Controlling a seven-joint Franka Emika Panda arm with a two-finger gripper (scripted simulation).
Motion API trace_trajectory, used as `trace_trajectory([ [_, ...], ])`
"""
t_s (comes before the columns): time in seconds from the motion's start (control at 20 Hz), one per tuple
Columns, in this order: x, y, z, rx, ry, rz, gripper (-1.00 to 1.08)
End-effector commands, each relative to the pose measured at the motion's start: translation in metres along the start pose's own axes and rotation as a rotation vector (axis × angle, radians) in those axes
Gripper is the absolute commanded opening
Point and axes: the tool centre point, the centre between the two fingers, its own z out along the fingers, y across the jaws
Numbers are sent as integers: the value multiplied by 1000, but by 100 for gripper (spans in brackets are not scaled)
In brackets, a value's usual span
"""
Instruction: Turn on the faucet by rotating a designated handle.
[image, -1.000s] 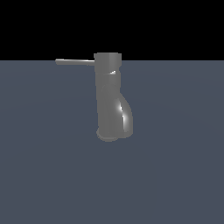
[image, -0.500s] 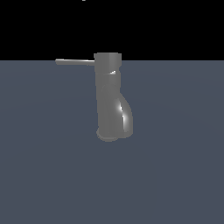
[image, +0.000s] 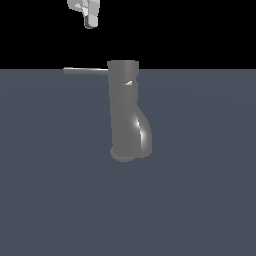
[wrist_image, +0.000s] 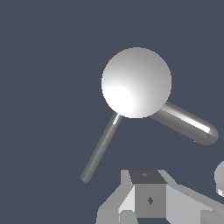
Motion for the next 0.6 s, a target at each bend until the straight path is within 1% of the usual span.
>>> trace_trajectory([
  [0.0, 0, -11, 10, -3, 4, 55, -100],
  [0.55, -5, -55, 55, -13, 33, 289, -100],
])
